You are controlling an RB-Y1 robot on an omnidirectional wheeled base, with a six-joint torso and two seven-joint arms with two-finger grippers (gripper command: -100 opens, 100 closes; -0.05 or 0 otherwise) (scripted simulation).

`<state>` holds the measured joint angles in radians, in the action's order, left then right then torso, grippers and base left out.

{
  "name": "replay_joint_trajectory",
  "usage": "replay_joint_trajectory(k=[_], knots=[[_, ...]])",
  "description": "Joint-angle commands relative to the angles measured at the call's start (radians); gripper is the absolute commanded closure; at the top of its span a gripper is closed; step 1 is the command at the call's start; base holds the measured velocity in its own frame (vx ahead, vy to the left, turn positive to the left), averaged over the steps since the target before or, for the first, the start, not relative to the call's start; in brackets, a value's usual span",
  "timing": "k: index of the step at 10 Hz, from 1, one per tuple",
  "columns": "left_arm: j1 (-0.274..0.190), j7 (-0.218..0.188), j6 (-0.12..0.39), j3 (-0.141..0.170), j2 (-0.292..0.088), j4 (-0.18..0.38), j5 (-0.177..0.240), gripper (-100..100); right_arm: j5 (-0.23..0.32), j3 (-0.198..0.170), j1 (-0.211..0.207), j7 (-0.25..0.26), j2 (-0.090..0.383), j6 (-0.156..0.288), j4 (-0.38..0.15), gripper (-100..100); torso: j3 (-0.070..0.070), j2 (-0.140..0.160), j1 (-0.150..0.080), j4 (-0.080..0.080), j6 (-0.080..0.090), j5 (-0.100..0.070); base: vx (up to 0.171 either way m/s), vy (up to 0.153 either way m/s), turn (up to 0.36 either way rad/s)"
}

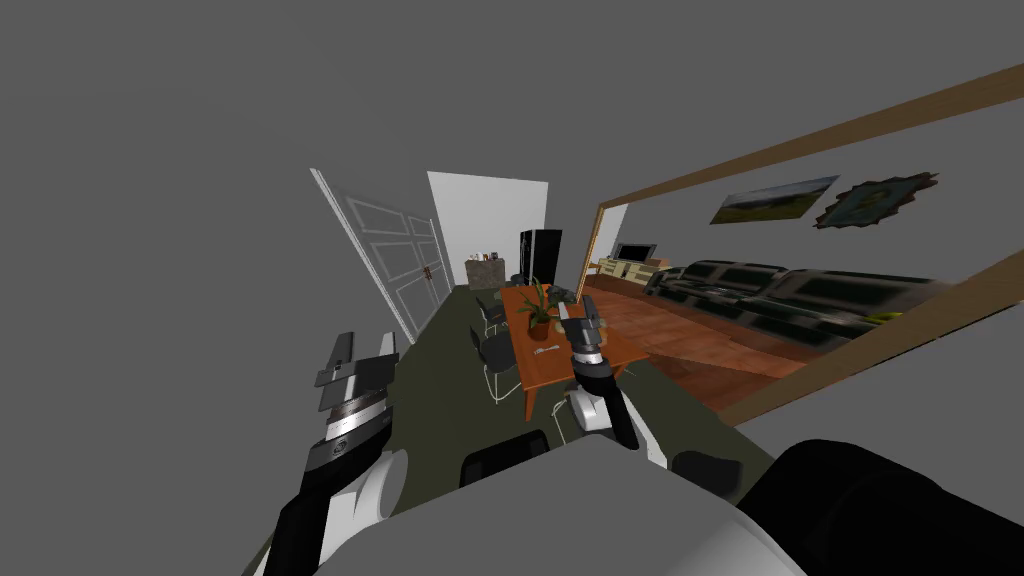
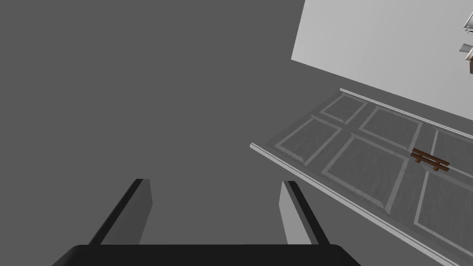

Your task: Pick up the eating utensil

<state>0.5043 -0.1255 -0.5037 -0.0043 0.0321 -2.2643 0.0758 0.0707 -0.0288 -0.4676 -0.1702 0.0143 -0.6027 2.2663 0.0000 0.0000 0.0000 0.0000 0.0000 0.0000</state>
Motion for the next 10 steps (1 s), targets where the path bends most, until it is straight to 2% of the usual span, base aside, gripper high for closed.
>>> replay_joint_trajectory(k=[1, 4, 7, 8, 10], knots=[[0.0, 0.0, 0.0, 0.0, 0.0, 0.0, 0.0, 0, 0.024, -0.015, -0.01, -0.006, 0.046, -0.004, -0.019, -100, 0.0, 0.0, 0.0, 0.0, 0.0, 0.0, -0.072, 0.028, 0.1], [0.0, 0.0, 0.0, 0.0, 0.0, 0.0, 0.0, 0, 0.081, -0.05, -0.033, -0.017, 0.102, -0.009, -0.072, -100, 0.006, 0.011, 0.004, 0.002, 0.0, 0.001, -0.156, 0.061, 0.125], [0.0, 0.0, 0.0, 0.0, 0.0, 0.0, 0.0, 0, 0.162, -0.101, -0.062, -0.027, 0.158, -0.011, -0.159, -100, 0.007, 0.012, 0.003, 0.003, 0.0, 0.001, -0.169, 0.059, 0.19], [0.0, 0.0, 0.0, 0.0, 0.0, 0.0, 0.0, 0, 0.162, -0.101, -0.062, -0.027, 0.158, -0.011, -0.162, -100, 0.007, 0.012, 0.004, 0.003, 0.0, 0.001, -0.104, 0.049, 0.048], [0.0, 0.0, 0.0, 0.0, 0.0, 0.0, 0.0, 0, 0.226, -0.143, -0.082, -0.03, 0.205, -0.009, -0.235, -100, 0.004, 0.007, 0.002, 0.002, 0.0, 0.0, -0.097, 0.046, 0.186]])
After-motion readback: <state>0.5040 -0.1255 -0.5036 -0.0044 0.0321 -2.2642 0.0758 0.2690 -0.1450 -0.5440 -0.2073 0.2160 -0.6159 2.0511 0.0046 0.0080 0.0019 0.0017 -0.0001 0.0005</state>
